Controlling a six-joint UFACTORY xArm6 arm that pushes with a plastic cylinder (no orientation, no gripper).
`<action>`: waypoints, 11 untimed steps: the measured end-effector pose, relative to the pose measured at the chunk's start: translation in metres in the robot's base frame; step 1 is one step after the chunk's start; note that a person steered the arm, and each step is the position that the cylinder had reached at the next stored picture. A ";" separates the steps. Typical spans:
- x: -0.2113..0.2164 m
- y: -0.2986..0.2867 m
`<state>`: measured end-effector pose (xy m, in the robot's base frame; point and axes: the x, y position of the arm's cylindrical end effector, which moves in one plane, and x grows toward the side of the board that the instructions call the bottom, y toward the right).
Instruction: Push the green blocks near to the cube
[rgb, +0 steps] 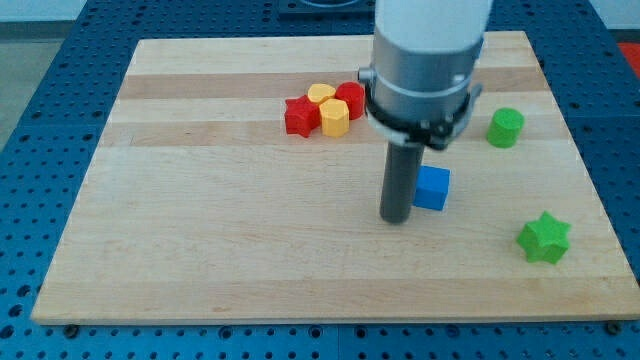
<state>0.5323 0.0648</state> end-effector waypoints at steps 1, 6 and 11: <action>0.046 0.018; 0.053 0.184; 0.002 0.117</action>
<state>0.5343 0.1815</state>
